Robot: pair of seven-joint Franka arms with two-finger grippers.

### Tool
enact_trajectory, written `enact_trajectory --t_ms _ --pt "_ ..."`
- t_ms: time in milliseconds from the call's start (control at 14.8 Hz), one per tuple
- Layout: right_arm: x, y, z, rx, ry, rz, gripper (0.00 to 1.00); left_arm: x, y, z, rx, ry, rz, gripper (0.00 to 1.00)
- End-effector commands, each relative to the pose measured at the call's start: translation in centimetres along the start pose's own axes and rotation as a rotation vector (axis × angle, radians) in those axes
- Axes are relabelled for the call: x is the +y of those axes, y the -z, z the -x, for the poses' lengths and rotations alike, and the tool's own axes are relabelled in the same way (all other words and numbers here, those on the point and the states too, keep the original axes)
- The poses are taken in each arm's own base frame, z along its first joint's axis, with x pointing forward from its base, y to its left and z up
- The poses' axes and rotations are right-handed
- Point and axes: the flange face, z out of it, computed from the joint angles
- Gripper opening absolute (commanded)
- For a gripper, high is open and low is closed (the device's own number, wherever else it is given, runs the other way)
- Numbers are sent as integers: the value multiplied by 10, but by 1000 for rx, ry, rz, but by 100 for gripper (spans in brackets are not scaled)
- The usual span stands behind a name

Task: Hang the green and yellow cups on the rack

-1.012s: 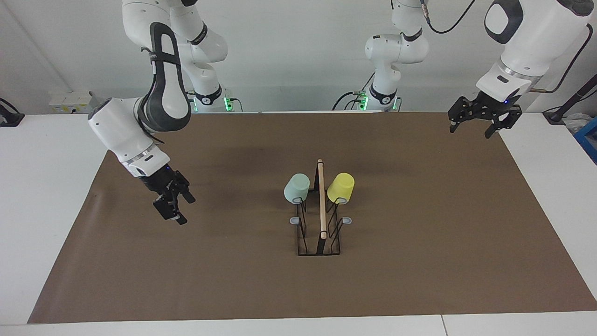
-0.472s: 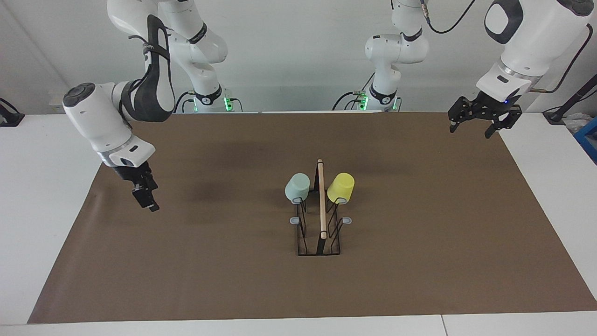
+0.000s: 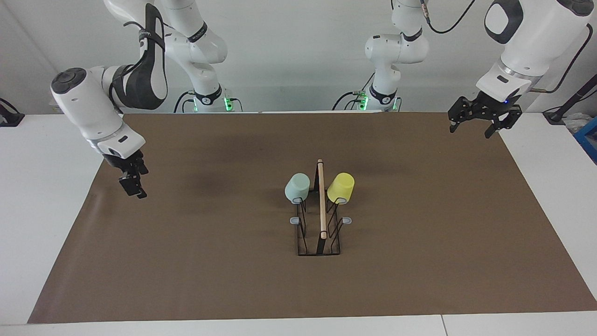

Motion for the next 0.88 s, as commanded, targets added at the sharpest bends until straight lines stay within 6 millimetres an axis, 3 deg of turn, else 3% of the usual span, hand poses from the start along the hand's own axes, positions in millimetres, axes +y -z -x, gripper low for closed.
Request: enact_trajectory --t_ms 0,472,810 --pt "-15 24 -12 -28 -181 -53 100 2 1 9 0 8 -11 100" --pt "-33 31 -26 -46 -601 -162 100 2 1 9 0 8 -11 100" --pt "-31 30 -49 -82 -951 -177 100 2 1 9 0 8 -11 100"
